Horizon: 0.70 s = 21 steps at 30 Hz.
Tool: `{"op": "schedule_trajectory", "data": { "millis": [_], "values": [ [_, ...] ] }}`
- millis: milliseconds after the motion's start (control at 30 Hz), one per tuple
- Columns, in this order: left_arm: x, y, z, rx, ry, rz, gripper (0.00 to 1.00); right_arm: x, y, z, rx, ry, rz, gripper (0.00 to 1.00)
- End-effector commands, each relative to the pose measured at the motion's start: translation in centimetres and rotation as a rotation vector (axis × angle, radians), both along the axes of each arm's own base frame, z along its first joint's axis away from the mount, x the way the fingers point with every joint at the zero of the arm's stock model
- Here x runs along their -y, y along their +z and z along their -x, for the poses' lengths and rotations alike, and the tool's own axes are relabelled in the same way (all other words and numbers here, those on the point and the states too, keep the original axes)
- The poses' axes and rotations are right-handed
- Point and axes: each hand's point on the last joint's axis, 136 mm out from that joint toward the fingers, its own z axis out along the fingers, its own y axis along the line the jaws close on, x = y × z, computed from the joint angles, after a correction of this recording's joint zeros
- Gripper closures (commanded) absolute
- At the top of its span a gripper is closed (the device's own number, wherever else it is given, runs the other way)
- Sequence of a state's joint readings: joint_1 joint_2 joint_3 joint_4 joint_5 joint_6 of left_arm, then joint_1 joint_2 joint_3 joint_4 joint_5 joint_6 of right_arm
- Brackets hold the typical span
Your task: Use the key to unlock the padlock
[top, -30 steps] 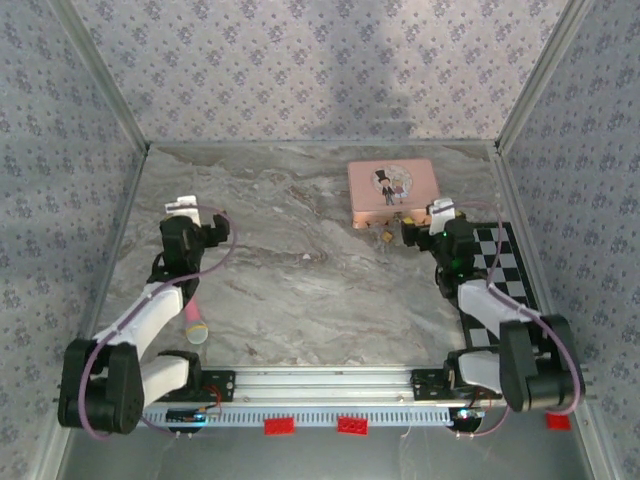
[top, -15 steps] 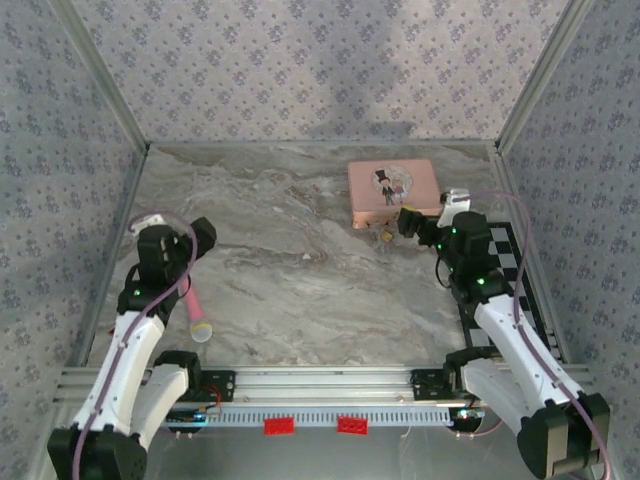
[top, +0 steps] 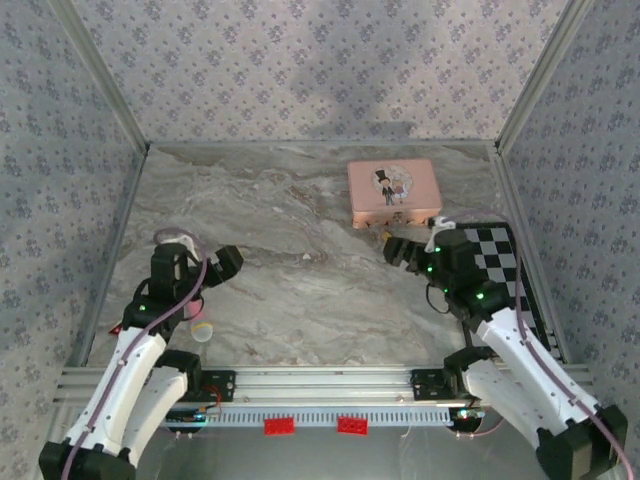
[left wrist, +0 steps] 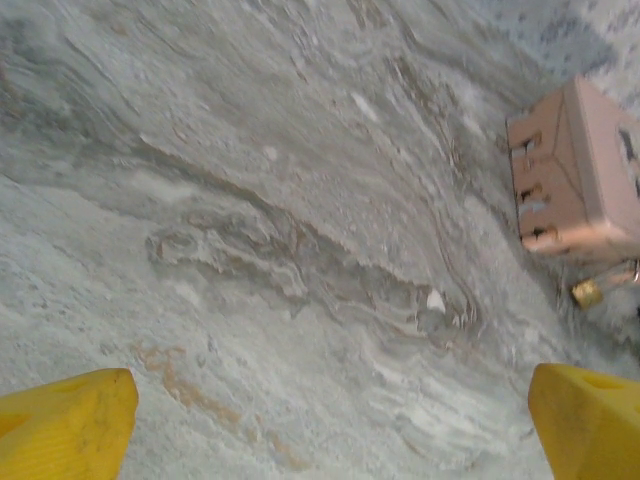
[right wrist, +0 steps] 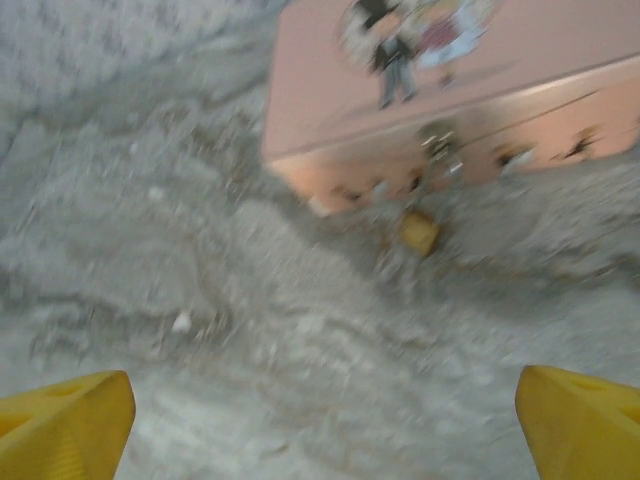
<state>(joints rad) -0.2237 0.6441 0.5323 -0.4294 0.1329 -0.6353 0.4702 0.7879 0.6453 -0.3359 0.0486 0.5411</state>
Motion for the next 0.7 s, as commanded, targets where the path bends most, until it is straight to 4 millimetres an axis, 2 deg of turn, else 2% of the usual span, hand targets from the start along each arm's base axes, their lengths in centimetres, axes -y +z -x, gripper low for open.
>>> {"op": "schedule_trajectory", "data": {
  "millis": [0,233,300,467,567,667],
  "values": [
    [-0.5,2.4,0.5,0.052,0.008,-0.061,0.00,-1.7,-0.3,1.2,-0.061,0.002,0.046,0.01],
    [-3.9,6.9,1.9,0.183,0.134,-0.156,0.00,-10.5,-2.8,4.3,-0.180,0.175,0.146,0.02],
    [-5.0,8.3,2.4,0.222,0.175,-0.188,0.00,-13.3,-3.7,5.7,-0.215,0.246,0.184,0.03],
    [-7.3,11.5,3.8,0.310,0.277,-0.220,0.00,-18.7,-5.8,8.9,-0.344,0.373,0.226,0.07],
    [-8.6,12.4,5.0,0.342,0.340,-0.231,0.00,-21.7,-6.7,10.9,-0.418,0.442,0.234,0.11],
    [-9.9,13.0,5.9,0.377,0.399,-0.241,0.00,-24.5,-7.7,12.8,-0.501,0.507,0.234,0.18]
  ]
}}
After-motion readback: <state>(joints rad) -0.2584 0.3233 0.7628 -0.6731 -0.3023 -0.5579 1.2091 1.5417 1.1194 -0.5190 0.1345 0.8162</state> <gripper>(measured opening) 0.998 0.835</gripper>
